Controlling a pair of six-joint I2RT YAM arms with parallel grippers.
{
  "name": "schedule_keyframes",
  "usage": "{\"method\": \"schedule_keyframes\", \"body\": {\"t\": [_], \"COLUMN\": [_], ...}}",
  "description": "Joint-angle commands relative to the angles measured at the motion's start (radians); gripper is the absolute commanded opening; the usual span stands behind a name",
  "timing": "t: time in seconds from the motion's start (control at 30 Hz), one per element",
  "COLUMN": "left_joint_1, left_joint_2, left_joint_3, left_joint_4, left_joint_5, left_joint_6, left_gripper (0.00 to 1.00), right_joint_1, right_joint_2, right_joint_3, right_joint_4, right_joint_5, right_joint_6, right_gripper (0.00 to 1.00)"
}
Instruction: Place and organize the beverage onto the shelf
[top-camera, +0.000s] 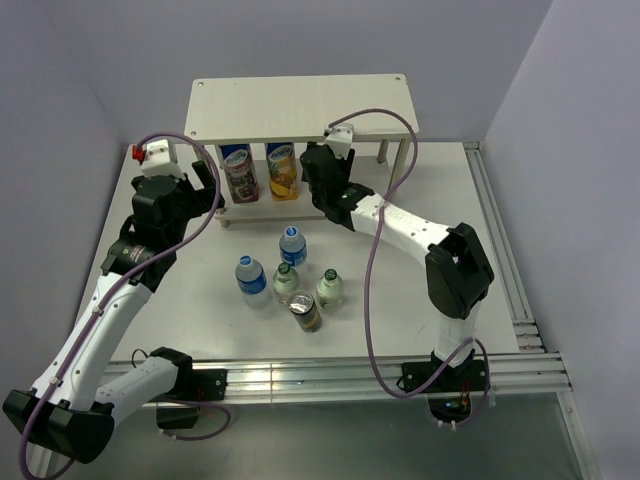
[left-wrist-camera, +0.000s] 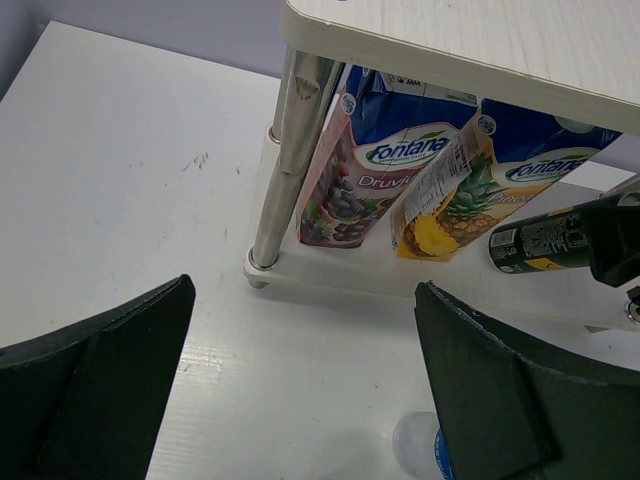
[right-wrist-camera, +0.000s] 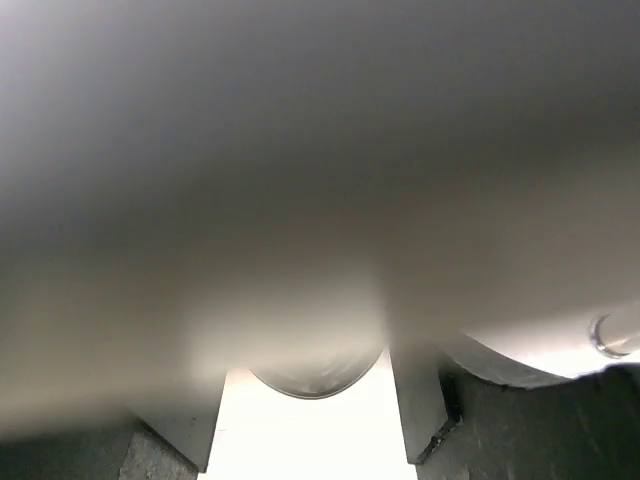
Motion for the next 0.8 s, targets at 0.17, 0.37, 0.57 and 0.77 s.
{"method": "schedule_keyframes", "body": {"t": [0.17, 0.37, 0.57, 0.77], "left_joint_1": [-0.003, -0.003, -0.003, -0.003], "left_joint_2": [-0.006, -0.006, -0.006, -0.006], "left_joint_3": [0.014, 0.015, 0.014, 0.017], "left_joint_4": [0.012, 0.012, 0.012, 0.010], "left_joint_5": [-0.012, -0.012, -0.013, -0.016], "left_joint_6": [0.019, 0.020, 0.020, 0.020], "left_gripper": [0.99, 0.98, 0.98, 0.99], "right_joint_1": [0.020, 0.034, 0.034, 0.035], "right_joint_2": [0.071, 0.055, 0.026, 0.025], "right_joint_3": [-0.040, -0.054, -0.130, -0.141], "right_joint_4": [-0.005, -0.049, -0.077, -0.097], "right_joint_5": [0.001, 0.097, 0.148, 0.153], "right_joint_6": [0.105, 0.120, 0.166, 0.187], "right_gripper": [0.24, 0.21, 0.01, 0.00]}}
